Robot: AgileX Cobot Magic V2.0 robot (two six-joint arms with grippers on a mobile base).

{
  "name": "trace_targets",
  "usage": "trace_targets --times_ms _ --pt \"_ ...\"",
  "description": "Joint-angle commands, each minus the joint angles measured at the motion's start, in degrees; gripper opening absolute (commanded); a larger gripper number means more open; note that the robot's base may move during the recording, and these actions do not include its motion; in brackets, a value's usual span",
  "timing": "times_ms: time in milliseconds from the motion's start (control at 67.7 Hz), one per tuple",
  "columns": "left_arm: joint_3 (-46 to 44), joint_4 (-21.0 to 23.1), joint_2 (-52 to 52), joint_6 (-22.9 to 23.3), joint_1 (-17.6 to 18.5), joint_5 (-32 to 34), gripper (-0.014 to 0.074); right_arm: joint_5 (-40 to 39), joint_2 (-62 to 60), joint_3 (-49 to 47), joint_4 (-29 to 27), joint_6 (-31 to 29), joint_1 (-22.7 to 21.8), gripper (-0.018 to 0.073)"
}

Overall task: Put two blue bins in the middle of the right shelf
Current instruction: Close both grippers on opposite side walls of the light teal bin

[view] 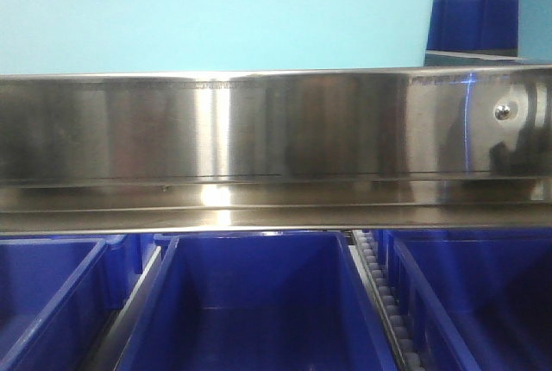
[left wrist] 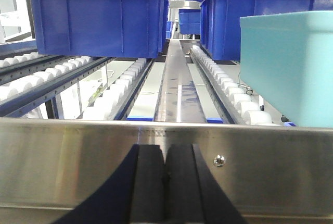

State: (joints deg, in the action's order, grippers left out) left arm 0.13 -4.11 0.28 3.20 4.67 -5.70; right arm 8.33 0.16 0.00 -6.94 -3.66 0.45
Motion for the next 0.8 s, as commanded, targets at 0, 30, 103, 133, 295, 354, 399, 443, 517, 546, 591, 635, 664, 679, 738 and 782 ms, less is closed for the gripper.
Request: trace_targets --times_ms 0,30,103,133,295,354,399,443,517,546,591,635,664,679,738,782 --pt "-0.1 -0.1 -0.3 0.0 -0.2 1.1 -0.0111 -1.1 -0.2 0.0 -0.3 -0.5 0.2 -0.0162" --pt "-0.1 -0.1 -0.3 0.0 -0.2 1.1 -0.0111 -1.1 -0.2 0.0 -0.3 -0.5 0.2 -0.0162" --pt "-0.1 -0.1 -0.3 0.0 -0.2 1.1 -0.0111 -1.1 -0.2 0.0 -0.3 -0.5 0.2 -0.0162" --pt "-0.1 -0.1 -0.3 0.0 -0.2 1.1 -0.0111 -1.1 -0.2 0.0 -0.3 -0.5 0.2 -0.0162" --pt "-0.1 -0.1 -0.3 0.0 -0.2 1.1 -0.0111 -1.1 -0.2 0.0 -0.3 -0.5 0.2 -0.0162" --pt "-0.1 -0.1 -0.3 0.0 -0.2 1.1 -0.0111 -1.1 -0.2 0.0 -0.3 -0.5 0.2 -0.0162" --pt "-0.1 -0.1 -0.3 0.0 -0.2 1.1 -0.0111 -1.1 -0.2 0.0 -0.3 -0.5 0.2 -0.0162" --pt "-0.1 -0.1 -0.3 0.0 -0.2 1.2 -0.0111 -1.1 -0.2 0.0 -0.3 -0.5 0.2 -0.0162" --pt "-0.1 -0.1 -0.3 0.0 -0.2 1.3 -0.0111 -1.8 -0.2 0.0 -0.3 -0.5 0.1 -0.0162" --pt "-0.1 -0.1 -0.3 0.0 -0.2 1.8 -0.0111 -2.4 -0.2 0.0 -0.3 -0.5 0.1 -0.0162" --pt "-0.1 -0.1 -0.3 0.0 -0.2 2.6 -0.0111 -3.2 -0.2 0.0 -0.3 -0.5 0.1 -0.0162" --pt "-0.1 -0.1 -0.3 0.0 -0.2 3.8 -0.0111 -4.2 -0.2 0.0 -0.3 -0.5 0.1 -0.0162" --pt "-0.1 -0.1 -0.3 0.0 -0.2 4.7 -0.0111 -4.8 -0.2 0.0 -0.3 -0.5 0.1 -0.0162" --pt "-0.1 -0.1 -0.3 0.0 -0.2 5.1 -0.0111 -5.0 -0.2 0.0 -0.3 -0.5 0.1 -0.0162" --pt "-0.1 -0.1 -0.3 0.0 -0.3 7.1 -0.0111 -6.0 -0.2 0.0 -0.3 -0.5 0.1 -0.0162" --pt "-0.1 -0.1 -0.3 0.0 -0.3 7.7 -0.0111 -7.0 -0.2 0.0 -0.3 -0.5 0.1 -0.0162"
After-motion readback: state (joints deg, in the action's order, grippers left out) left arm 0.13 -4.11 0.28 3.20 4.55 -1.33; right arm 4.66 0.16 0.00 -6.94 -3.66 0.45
